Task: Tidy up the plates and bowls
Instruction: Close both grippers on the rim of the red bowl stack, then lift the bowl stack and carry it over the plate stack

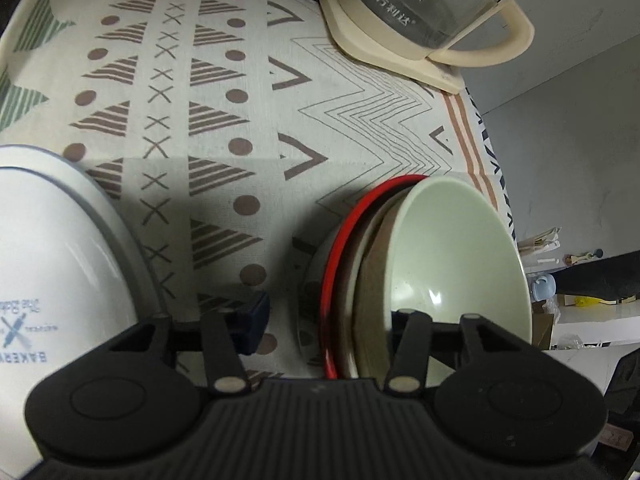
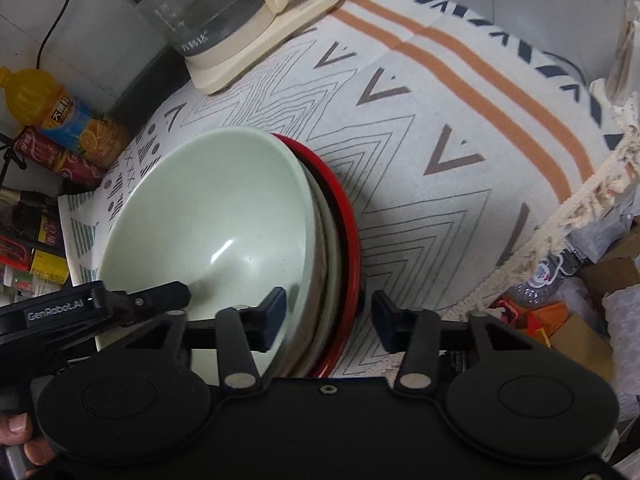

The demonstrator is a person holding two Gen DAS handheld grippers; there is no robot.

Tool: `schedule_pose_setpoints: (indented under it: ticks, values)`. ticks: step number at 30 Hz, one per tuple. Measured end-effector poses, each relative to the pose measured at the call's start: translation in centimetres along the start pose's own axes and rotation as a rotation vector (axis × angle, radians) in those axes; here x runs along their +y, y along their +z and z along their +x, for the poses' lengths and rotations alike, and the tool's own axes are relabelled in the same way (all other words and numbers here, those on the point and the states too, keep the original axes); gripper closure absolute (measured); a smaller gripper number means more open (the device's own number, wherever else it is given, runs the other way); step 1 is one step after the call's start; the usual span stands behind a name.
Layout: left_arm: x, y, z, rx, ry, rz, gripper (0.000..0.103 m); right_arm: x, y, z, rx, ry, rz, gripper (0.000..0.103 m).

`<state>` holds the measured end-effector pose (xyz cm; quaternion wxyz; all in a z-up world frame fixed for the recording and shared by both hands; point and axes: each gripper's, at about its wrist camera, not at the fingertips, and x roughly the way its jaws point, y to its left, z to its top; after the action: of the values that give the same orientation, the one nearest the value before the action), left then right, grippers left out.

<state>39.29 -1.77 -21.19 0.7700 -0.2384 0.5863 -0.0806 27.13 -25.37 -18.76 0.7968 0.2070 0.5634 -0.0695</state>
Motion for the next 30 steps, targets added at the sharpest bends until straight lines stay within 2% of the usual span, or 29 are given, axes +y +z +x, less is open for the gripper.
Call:
schedule_pose_setpoints:
  ticks: [3, 8, 14, 21, 30]
  values:
    - [-0.5, 0.2, 0.4, -0.002, 0.033, 0.027, 0.054, 0.2, 0.3, 0.4, 0.013, -0.007, -0.02, 0.061]
    - [-0.4, 0.1, 1.1, 0.036, -0.013, -0.004, 0.067, 0.1, 0.7, 0.7, 0.017, 0.004, -0.036, 0.062]
    - [0.4, 0.0, 1.1, 0.039, -0.041, -0.027, 0.071, -0.2, 1.0, 0.4, 0.006, 0.012, -0.031, 0.07]
    - [0.7, -0.7, 0.2, 0.026, -0.036, -0.028, 0.071, 0.6, 0.5, 0.0, -0.006, 0.013, -0.057, 0.071]
    - [1.3, -0.9, -2.8, -0.035, -0.044, -0.042, 0.071, 2.5, 0.5, -1.4, -0.039, 0.04, -0.092, 0.071]
